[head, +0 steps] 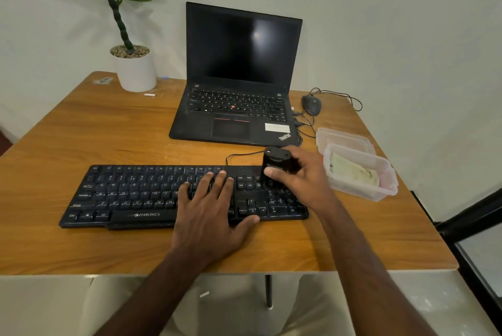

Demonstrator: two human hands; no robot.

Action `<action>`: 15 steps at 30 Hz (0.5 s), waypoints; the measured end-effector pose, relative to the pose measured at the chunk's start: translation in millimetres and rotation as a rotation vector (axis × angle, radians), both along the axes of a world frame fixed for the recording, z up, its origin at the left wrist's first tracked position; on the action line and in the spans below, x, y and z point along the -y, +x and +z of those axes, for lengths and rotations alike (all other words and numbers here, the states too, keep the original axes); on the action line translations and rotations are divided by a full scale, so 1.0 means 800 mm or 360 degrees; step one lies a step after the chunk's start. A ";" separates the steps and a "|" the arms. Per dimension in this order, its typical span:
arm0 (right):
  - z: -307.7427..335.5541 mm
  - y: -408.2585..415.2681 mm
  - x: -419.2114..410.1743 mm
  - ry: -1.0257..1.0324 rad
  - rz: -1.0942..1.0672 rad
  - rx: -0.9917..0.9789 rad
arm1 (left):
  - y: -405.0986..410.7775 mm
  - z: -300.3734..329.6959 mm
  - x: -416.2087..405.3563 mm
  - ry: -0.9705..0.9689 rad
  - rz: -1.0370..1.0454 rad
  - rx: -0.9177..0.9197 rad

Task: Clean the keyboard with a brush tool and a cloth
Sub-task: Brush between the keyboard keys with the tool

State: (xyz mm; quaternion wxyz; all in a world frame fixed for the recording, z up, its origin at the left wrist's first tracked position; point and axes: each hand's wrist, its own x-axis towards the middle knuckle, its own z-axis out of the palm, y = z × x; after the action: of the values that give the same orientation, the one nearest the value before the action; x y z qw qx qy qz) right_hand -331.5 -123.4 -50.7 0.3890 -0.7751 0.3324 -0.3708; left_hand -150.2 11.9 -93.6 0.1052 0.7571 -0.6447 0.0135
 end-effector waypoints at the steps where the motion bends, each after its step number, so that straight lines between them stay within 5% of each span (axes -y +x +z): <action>1: 0.003 0.011 -0.004 0.0012 0.0004 0.0040 | 0.000 0.001 0.000 0.0003 -0.0001 -0.0011; 10: 0.008 0.085 -0.031 -0.0024 0.0140 0.0144 | 0.097 0.017 -0.064 -0.0371 0.0280 -0.0135; 15: 0.008 0.128 -0.047 -0.0028 0.0253 0.0126 | 0.217 0.010 -0.117 -0.0117 0.0602 -0.0488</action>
State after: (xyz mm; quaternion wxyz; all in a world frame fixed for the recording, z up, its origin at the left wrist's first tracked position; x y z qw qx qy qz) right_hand -229.0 -86.0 -44.4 0.4231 -0.7871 0.2509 -0.3722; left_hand 23.1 105.6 -85.7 0.2247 0.8532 -0.4671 -0.0586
